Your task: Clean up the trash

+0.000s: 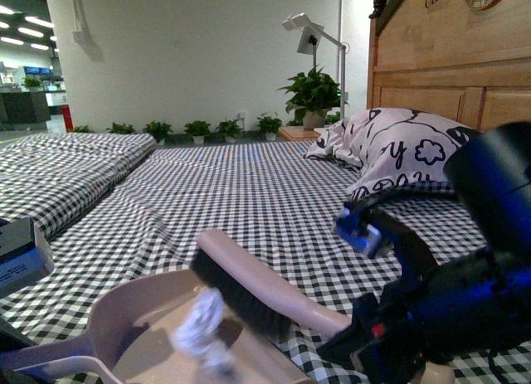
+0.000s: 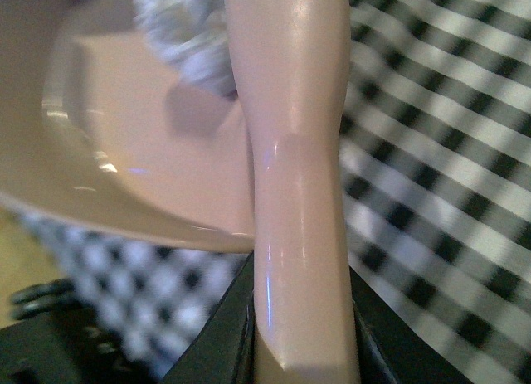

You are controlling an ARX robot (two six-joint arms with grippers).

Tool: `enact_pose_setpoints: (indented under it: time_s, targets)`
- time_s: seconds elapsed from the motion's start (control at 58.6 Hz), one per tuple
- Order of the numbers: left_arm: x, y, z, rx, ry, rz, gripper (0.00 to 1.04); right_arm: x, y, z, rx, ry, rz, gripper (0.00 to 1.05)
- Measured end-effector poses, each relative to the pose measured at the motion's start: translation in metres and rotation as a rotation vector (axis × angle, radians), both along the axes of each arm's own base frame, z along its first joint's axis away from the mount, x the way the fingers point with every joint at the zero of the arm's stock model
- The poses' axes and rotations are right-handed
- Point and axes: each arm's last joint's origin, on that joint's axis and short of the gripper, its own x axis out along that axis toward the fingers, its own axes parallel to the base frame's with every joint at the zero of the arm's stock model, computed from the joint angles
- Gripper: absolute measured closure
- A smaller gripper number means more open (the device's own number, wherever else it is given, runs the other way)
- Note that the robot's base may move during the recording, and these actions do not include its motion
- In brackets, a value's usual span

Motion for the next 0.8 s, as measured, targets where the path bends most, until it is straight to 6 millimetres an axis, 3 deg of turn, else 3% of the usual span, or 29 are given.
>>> enact_pose_setpoints:
  time_s: [0.205,0.478,0.614,0.717,0.802]
  targets:
    - [0.0,0.0,0.0,0.0,0.0,0.0,0.77,0.006,-0.023,0.028,0.085,-0.055,-0.058,0.84]
    - [0.0,0.0,0.0,0.0,0.0,0.0,0.77,0.033,-0.071,0.009,-0.063,-0.104,-0.386,0.84]
    - [0.001,0.0,0.0,0.004,-0.02,0.016,0.77,0.039,-0.101,0.009,-0.029,-0.077,-0.483,0.84]
    - [0.008,0.002,0.001,-0.035,-0.188,0.165,0.77,0.032,-0.133,0.031,0.072,-0.09,-0.516,0.84]
    - [0.01,0.004,0.008,-0.071,-0.235,0.23,0.77,0.021,-0.145,0.047,0.117,-0.119,-0.514,0.84]
